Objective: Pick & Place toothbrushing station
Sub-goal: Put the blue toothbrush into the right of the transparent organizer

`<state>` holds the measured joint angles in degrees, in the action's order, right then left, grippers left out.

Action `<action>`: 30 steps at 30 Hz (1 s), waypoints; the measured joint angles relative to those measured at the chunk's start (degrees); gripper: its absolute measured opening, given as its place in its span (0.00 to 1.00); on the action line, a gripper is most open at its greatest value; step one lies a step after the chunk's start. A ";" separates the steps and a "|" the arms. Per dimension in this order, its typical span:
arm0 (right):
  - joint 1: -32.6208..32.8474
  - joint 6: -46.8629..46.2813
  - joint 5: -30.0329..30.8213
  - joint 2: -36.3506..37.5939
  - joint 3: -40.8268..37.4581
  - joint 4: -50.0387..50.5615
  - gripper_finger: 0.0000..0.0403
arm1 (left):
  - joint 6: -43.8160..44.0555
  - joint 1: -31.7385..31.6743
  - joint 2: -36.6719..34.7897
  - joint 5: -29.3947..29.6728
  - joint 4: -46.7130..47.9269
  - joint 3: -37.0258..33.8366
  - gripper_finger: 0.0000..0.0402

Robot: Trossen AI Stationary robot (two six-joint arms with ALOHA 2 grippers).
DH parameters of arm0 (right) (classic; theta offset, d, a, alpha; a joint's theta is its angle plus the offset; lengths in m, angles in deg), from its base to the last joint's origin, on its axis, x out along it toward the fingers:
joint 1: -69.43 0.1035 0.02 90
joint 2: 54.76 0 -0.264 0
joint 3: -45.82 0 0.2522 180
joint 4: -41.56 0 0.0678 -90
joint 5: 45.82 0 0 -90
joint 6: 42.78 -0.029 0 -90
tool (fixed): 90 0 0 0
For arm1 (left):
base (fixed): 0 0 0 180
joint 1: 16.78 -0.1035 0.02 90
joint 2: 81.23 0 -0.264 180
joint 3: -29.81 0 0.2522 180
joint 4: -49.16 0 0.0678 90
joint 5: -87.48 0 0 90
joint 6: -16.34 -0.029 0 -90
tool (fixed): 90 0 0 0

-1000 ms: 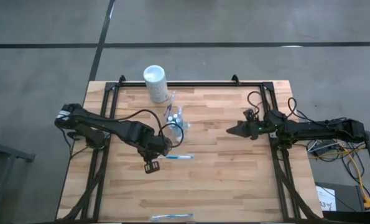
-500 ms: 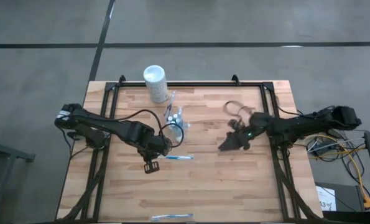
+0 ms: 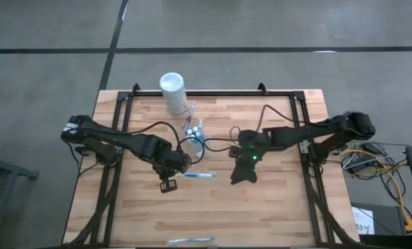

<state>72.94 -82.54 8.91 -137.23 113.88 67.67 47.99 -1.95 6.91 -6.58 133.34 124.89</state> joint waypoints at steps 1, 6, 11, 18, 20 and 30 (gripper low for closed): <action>0.00 1.26 1.19 -0.67 2.06 2.76 0.42 | 0.01 0.00 -0.01 0.00 0.28 0.00 0.01; 0.49 11.17 9.69 -2.99 12.31 16.29 0.38 | 0.01 0.00 -0.09 -0.01 0.61 0.00 0.01; 3.22 22.18 17.48 -4.10 19.44 21.85 0.35 | -0.12 0.00 -0.09 -0.19 0.72 0.00 0.01; 8.58 32.26 32.75 -5.78 22.73 21.40 0.33 | 0.48 0.00 -0.15 -1.51 0.69 0.13 0.01; 9.45 32.41 36.55 -6.74 22.51 21.80 0.33 | 0.88 0.00 -0.20 -1.51 0.70 0.13 0.01; 10.93 32.43 39.81 -12.79 22.35 19.88 0.29 | 1.14 0.00 -0.33 -1.51 0.73 0.99 0.01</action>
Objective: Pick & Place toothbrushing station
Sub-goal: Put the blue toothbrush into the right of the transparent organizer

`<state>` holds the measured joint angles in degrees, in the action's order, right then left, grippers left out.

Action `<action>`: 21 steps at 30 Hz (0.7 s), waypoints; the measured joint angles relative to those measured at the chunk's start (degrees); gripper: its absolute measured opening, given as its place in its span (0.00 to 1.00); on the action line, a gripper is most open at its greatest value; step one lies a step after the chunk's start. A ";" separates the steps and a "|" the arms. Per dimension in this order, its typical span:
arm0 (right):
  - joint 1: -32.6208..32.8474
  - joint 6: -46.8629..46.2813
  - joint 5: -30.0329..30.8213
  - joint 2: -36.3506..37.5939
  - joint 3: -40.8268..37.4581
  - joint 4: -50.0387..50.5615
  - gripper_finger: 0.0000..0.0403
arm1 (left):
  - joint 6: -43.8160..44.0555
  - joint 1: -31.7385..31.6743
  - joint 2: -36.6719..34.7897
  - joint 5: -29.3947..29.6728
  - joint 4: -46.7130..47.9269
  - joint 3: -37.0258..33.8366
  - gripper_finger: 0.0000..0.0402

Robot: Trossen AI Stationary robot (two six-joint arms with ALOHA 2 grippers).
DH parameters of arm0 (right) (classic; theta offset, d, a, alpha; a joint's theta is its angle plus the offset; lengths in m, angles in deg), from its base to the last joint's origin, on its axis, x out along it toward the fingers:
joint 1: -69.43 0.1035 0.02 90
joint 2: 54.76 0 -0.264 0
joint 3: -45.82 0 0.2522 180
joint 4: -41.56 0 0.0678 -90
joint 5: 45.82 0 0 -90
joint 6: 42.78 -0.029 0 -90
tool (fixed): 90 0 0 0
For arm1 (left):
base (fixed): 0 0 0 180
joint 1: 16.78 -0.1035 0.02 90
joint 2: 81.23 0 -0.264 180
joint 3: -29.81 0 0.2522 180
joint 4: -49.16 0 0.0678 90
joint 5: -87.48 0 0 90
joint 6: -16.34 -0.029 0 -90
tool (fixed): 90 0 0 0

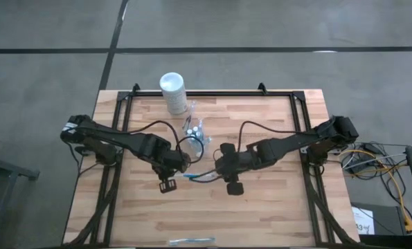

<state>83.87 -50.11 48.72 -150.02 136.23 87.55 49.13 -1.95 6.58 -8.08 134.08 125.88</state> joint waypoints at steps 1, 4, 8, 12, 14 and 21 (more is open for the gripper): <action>0.07 -0.04 0.01 -0.40 0.27 -0.46 0.29 | 0.04 0.00 -0.02 0.00 -0.03 0.02 0.01; 0.31 0.31 0.22 -1.28 1.08 -1.01 0.26 | 0.25 0.00 -0.02 0.00 0.17 0.02 0.01; 0.61 1.15 0.18 -1.36 1.72 -1.52 0.23 | 0.25 0.00 -0.02 -0.02 0.25 0.04 0.01; 0.72 2.37 0.11 -1.48 1.84 -2.60 0.20 | 0.25 0.00 -0.02 -0.02 0.37 0.06 0.01; 0.81 2.40 0.02 -1.72 1.84 -3.38 0.20 | 0.25 0.00 -0.02 0.00 0.36 0.06 0.01; 0.98 2.43 -0.07 -2.75 1.80 -4.54 0.20 | 0.34 0.00 -0.02 0.00 0.24 0.06 0.01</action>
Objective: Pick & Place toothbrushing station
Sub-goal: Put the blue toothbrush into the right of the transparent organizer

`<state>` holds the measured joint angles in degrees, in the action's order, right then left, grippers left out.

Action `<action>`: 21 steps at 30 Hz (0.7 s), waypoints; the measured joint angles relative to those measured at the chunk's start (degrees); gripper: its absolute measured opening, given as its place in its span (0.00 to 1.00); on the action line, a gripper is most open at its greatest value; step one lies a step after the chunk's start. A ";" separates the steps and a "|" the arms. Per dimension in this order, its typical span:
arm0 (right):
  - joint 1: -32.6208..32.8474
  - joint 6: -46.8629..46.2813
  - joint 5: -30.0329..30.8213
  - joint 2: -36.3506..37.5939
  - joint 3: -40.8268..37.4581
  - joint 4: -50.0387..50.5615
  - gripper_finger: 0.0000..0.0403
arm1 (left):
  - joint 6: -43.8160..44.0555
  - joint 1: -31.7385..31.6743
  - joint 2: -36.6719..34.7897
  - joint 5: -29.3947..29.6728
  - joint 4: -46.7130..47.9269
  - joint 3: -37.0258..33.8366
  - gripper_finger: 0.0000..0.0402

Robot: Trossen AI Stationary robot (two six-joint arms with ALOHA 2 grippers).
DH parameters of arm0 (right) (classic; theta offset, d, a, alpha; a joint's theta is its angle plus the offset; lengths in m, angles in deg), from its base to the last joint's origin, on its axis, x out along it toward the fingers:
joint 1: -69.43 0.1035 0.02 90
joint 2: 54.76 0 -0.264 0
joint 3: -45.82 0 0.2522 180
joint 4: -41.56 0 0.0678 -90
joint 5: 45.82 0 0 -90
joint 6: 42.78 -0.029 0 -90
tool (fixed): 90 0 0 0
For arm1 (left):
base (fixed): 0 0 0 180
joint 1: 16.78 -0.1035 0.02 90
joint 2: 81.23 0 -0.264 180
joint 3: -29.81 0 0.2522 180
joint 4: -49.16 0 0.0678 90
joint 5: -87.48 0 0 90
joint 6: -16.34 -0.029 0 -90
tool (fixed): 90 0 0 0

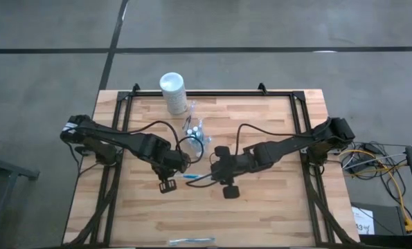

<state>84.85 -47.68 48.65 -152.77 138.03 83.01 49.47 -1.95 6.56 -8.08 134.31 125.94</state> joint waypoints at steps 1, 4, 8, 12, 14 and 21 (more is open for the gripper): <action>-0.02 0.01 -0.02 -0.10 0.00 -0.21 0.20 | 0.02 0.00 0.00 0.00 -0.01 0.00 0.01; -0.02 0.01 0.00 -0.46 0.00 -0.17 0.21 | 0.03 0.00 0.00 0.00 -0.26 0.00 0.01; -0.02 -0.33 0.02 -0.47 0.00 -0.58 0.21 | 0.07 0.00 0.00 0.00 -0.29 0.00 0.01; -0.04 -1.14 0.02 -0.43 0.00 -1.12 0.17 | 0.12 0.00 0.00 0.02 -0.42 0.02 0.01; -0.02 -0.70 0.00 -0.40 0.00 -1.04 0.14 | 0.13 0.00 0.00 -0.01 -0.65 0.02 0.01; -0.11 -0.72 0.24 -0.23 -0.02 -0.79 0.04 | 0.12 0.00 0.00 -0.18 -0.85 0.09 0.01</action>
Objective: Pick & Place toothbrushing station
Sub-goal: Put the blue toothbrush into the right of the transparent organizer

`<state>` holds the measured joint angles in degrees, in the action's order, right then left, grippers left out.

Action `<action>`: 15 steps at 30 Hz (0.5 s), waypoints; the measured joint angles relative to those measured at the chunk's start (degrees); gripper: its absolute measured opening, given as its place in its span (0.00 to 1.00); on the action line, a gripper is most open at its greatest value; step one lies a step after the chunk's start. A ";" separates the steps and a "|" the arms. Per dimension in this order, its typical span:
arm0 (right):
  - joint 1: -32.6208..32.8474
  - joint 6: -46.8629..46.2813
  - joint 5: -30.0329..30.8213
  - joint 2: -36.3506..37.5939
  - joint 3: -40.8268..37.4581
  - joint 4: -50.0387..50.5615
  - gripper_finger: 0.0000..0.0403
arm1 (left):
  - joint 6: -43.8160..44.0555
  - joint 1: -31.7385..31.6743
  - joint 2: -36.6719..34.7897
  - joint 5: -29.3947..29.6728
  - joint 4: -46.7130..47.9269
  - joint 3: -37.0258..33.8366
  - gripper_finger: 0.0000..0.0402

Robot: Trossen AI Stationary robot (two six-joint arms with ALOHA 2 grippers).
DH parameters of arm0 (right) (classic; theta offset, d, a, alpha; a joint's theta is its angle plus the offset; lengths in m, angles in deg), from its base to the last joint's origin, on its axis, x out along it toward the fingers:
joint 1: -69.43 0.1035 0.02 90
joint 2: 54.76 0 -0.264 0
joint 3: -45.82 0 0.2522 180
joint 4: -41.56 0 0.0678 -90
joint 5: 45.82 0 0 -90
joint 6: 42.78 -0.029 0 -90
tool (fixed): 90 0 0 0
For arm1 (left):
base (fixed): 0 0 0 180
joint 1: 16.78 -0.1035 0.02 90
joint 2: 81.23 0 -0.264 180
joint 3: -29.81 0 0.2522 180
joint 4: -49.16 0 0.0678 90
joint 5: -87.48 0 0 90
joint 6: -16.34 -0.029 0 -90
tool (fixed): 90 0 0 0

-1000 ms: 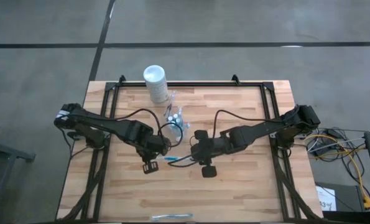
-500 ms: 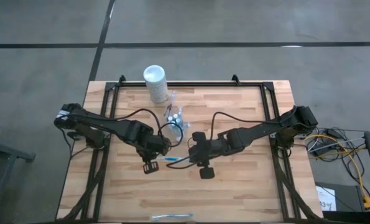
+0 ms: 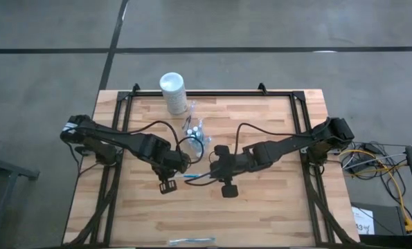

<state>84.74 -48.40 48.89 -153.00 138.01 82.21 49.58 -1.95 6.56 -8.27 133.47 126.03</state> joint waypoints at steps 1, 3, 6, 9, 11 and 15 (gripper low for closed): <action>0.00 -0.01 0.00 0.01 0.00 -0.04 0.04 | 0.01 0.00 0.00 0.01 -0.02 0.00 0.01; 0.02 0.04 -0.01 0.01 -0.02 -0.04 0.04 | 0.02 0.00 0.00 0.01 -0.07 0.00 0.01; 0.02 0.03 0.00 0.01 -0.02 -0.04 0.04 | 2.28 0.00 0.00 0.09 -0.09 0.00 0.02; 0.02 0.14 0.00 0.04 -0.02 -0.07 0.04 | 4.50 0.00 0.00 0.63 -0.16 -0.03 0.05; 0.02 0.27 0.00 0.11 -0.02 -0.07 0.04 | 4.63 0.00 0.00 0.76 -0.29 -0.04 0.06; 0.04 0.31 0.00 0.14 -0.02 -0.08 0.04 | 6.01 0.00 0.00 0.90 -0.62 -0.09 0.11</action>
<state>84.79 -48.08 48.89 -152.87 137.99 82.13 55.60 -1.95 6.56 -7.37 132.85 125.94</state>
